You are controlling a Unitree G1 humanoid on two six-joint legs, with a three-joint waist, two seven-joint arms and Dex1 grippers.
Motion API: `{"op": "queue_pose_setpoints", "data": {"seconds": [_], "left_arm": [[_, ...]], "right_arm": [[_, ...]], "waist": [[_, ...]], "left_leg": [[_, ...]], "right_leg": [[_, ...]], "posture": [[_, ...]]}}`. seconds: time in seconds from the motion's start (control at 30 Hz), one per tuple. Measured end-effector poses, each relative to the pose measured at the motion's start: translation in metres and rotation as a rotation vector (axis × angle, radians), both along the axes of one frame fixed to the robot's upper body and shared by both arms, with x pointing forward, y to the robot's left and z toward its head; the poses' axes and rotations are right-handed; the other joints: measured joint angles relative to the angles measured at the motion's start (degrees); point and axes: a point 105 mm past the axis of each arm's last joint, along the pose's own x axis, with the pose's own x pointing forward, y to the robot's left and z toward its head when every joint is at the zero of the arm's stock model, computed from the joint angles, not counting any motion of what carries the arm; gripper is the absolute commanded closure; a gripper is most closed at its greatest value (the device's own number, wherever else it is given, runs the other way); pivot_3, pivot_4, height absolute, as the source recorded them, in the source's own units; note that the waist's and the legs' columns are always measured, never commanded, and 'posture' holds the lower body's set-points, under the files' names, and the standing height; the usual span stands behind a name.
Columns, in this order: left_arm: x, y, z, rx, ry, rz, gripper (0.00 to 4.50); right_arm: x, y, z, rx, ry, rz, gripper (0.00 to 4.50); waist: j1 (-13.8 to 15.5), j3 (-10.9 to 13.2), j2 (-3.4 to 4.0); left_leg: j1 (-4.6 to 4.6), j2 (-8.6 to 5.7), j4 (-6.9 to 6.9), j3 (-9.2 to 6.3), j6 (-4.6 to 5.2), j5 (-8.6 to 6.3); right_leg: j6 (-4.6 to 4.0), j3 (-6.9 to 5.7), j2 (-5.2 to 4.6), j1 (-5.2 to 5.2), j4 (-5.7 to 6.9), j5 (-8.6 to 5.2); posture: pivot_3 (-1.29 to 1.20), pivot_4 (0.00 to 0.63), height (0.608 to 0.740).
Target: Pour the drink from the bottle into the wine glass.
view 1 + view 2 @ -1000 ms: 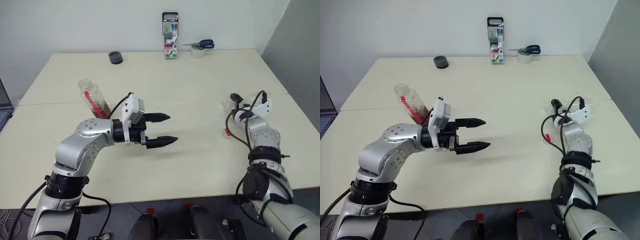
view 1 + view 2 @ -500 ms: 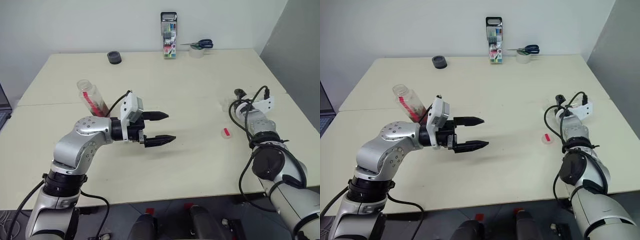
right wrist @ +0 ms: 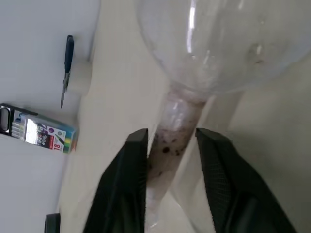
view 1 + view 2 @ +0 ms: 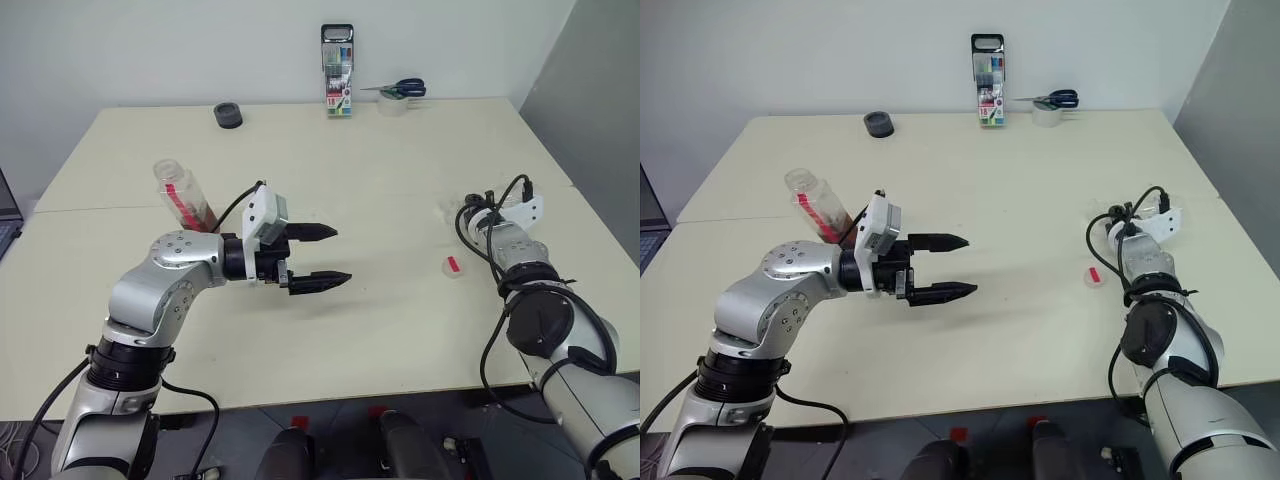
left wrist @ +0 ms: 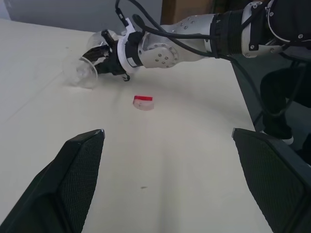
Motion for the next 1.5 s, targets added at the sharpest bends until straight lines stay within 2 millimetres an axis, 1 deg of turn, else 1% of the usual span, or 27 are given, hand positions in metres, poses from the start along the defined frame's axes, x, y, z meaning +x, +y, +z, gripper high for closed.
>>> {"op": "queue_pose_setpoints", "data": {"seconds": [0.03,0.1,0.17,0.23,0.3,0.4,0.53,0.6,0.67,0.77,0.9,1.0,1.1,1.17,1.23,1.27,1.3,1.4,1.47,1.5], "left_arm": [[0.000,0.000,0.000,0.001,-0.001,-0.002,0.00],[0.000,-0.001,0.001,0.000,-0.009,-0.005,0.00],[0.000,-0.001,0.001,-0.001,-0.011,-0.005,0.00],[0.000,-0.001,0.001,-0.001,-0.012,-0.005,0.00],[0.000,-0.001,0.001,-0.002,-0.011,-0.005,0.00],[-0.001,0.001,-0.004,0.000,0.003,0.002,0.00],[-0.002,0.003,-0.009,0.002,0.015,0.014,0.00],[-0.001,0.004,-0.010,0.002,0.016,0.030,0.00],[0.000,0.006,-0.008,-0.003,0.007,0.043,0.00],[-0.001,0.009,-0.006,-0.010,-0.004,0.064,0.00],[-0.005,0.009,-0.009,-0.008,0.001,0.064,0.00],[-0.004,0.010,-0.009,-0.010,-0.001,0.077,0.00],[-0.003,0.011,-0.009,-0.012,-0.002,0.086,0.00],[-0.002,0.013,-0.009,-0.015,-0.003,0.098,0.00],[0.000,0.020,-0.009,-0.027,-0.002,0.142,0.00],[0.000,0.024,-0.010,-0.029,0.000,0.167,0.00],[0.000,0.031,-0.013,-0.028,0.004,0.199,0.00],[-0.002,0.048,-0.019,-0.033,0.007,0.309,0.00],[-0.005,0.058,-0.018,-0.038,-0.007,0.380,0.00],[-0.008,0.067,-0.021,-0.039,-0.009,0.437,0.00]], "right_arm": [[0.001,0.003,0.004,-0.011,-0.020,0.019,4.07],[0.003,0.008,0.009,-0.058,-0.030,0.050,4.32],[0.003,0.007,0.010,-0.099,-0.034,0.061,4.32],[0.004,0.009,0.012,-0.179,-0.040,0.088,4.32],[0.005,0.015,0.015,-0.332,-0.055,0.141,4.32],[0.005,0.033,0.019,-0.645,-0.113,0.236,4.32],[-0.003,0.052,0.012,-0.941,-0.188,0.302,4.32],[-0.008,0.060,0.005,-1.024,-0.207,0.318,4.32],[-0.015,0.063,-0.002,-1.077,-0.211,0.324,4.32],[-0.028,0.065,-0.013,-1.097,-0.214,0.320,4.32],[-0.041,0.060,-0.020,-1.092,-0.183,0.313,4.32],[-0.052,0.059,-0.023,-1.110,-0.175,0.323,4.32],[-0.056,0.062,-0.022,-1.145,-0.189,0.331,4.32],[-0.057,0.069,-0.020,-1.153,-0.207,0.341,4.32],[-0.058,0.078,-0.019,-1.165,-0.234,0.362,4.32],[-0.057,0.085,-0.018,-1.176,-0.255,0.377,4.32],[-0.056,0.097,-0.017,-1.187,-0.285,0.406,4.32],[-0.048,0.144,-0.015,-1.183,-0.372,0.511,4.32],[-0.045,0.170,-0.014,-1.165,-0.411,0.571,4.32],[-0.042,0.185,-0.013,-1.162,-0.431,0.605,4.32]], "waist": [[0.00,0.00,0.00],[0.13,0.00,0.00],[0.38,0.00,0.00],[0.37,0.00,0.00],[0.36,0.00,0.00],[0.33,0.00,0.00],[0.26,-0.01,0.00],[0.15,-0.03,-0.01],[0.15,-0.11,-0.02],[0.15,-0.37,-0.07],[0.70,-0.64,-0.18],[1.24,-0.84,-0.21],[1.30,-0.96,-0.24],[1.27,-0.97,-0.24],[0.78,-0.97,-0.23],[0.35,-0.97,-0.23],[-0.31,-0.96,-0.22],[-1.94,-0.95,-0.20],[-2.05,-0.93,-0.17],[-2.16,-0.91,-0.15]], "left_leg": [[0.03,0.00,0.00,0.00,0.00,0.00],[0.02,-0.02,0.01,-0.07,0.00,0.00],[0.00,-0.03,0.02,-0.09,0.00,0.00],[0.02,-0.04,0.02,-0.09,-0.02,0.01],[0.03,-0.04,0.02,-0.09,-0.03,0.02],[0.03,-0.04,0.02,-0.15,-0.06,0.03],[0.03,0.00,0.04,-0.18,-0.08,0.04],[0.04,0.02,0.04,-0.19,-0.08,0.04],[0.07,0.04,0.04,-0.20,-0.09,0.04],[0.11,0.05,0.02,-0.21,-0.09,0.03],[0.10,0.03,0.03,-0.34,-0.09,0.03],[0.10,0.01,0.03,-0.32,-0.08,0.03],[0.14,0.02,0.01,-0.28,-0.07,0.02],[0.17,0.03,0.00,-0.25,-0.06,0.02],[0.18,0.09,-0.05,-0.21,-0.07,0.02],[0.19,0.10,-0.08,-0.20,-0.07,0.02],[0.24,0.14,-0.12,-0.13,-0.07,0.02],[0.27,0.25,-0.15,-0.09,-0.06,0.02],[0.26,0.29,-0.16,-0.12,-0.06,0.02],[0.25,0.29,-0.18,-0.10,-0.07,0.02]], "right_leg": [[0.00,0.02,0.00,0.02,0.01,0.00],[0.00,-0.01,0.00,0.08,-0.02,0.00],[0.00,-0.02,0.00,0.08,-0.04,0.00],[0.00,-0.02,0.00,0.06,-0.02,0.00],[0.00,-0.02,0.00,0.07,-0.02,0.00],[0.00,-0.02,-0.01,0.03,0.00,0.00],[0.00,-0.01,-0.11,0.01,0.00,0.00],[0.00,-0.01,-0.14,0.00,0.03,0.00],[0.00,-0.02,-0.14,0.01,0.03,0.00],[0.00,-0.01,-0.14,0.04,0.02,0.00],[0.00,-0.05,-0.13,0.09,-0.02,0.00],[-0.01,-0.07,-0.11,0.10,-0.03,0.00],[0.00,-0.07,-0.08,0.10,-0.03,-0.01],[-0.01,-0.06,-0.07,0.10,-0.01,-0.01],[-0.01,-0.03,-0.07,0.06,0.00,-0.01],[-0.02,-0.02,-0.06,0.04,0.01,-0.01],[-0.02,0.06,-0.04,0.01,0.02,-0.01],[-0.15,0.10,0.04,-0.07,0.06,0.06],[-0.19,0.07,0.06,-0.11,0.06,0.09],[-0.20,0.08,0.06,-0.12,0.06,0.09]], "posture": [[0.00,0.150,0.740],[0.00,0.150,0.740],[0.00,0.150,0.740],[0.00,0.150,0.740],[0.00,0.150,0.740],[0.00,0.150,0.740],[0.00,0.150,0.740],[0.00,0.150,0.740],[0.00,0.150,0.740],[0.00,0.150,0.740],[0.00,0.150,0.740],[0.00,0.150,0.740],[0.00,0.150,0.740],[0.00,0.150,0.740],[0.00,0.150,0.740],[0.00,0.150,0.740],[0.00,0.150,0.740],[0.00,0.150,0.740],[0.00,0.150,0.740],[0.00,0.150,0.740]]}}
